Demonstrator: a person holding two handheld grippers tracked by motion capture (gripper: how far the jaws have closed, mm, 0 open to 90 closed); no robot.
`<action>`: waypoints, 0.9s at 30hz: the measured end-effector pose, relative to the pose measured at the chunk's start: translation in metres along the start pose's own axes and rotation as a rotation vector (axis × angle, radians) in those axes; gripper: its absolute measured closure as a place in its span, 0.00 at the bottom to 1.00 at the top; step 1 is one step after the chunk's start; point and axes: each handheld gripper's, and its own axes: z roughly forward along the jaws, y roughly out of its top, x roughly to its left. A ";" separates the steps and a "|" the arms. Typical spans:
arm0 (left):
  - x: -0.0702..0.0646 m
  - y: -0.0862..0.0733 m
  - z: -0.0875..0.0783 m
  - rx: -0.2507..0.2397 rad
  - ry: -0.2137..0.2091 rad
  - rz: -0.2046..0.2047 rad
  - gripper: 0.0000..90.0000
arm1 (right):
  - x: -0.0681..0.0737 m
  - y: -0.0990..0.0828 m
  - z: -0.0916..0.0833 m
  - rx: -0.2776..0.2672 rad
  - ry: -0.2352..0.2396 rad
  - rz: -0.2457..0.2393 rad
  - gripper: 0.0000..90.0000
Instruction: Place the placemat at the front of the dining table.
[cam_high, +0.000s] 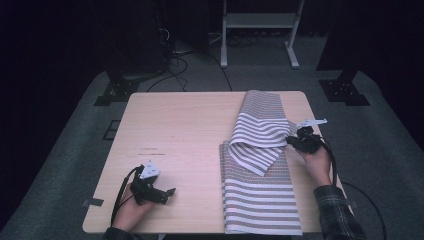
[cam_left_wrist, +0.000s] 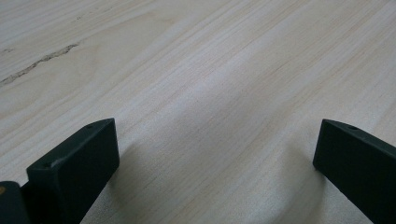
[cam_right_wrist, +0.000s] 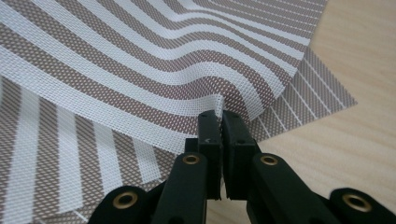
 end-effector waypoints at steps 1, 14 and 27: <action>0.000 0.000 0.000 0.000 0.000 0.000 0.00 | 0.001 0.002 -0.002 -0.010 0.003 -0.004 0.97; 0.000 0.000 0.000 0.000 0.000 0.000 0.00 | 0.010 0.021 -0.025 -0.128 0.054 0.000 0.97; 0.000 0.003 0.003 -0.001 -0.011 0.008 0.00 | 0.033 0.041 -0.027 -0.163 0.109 -0.052 0.97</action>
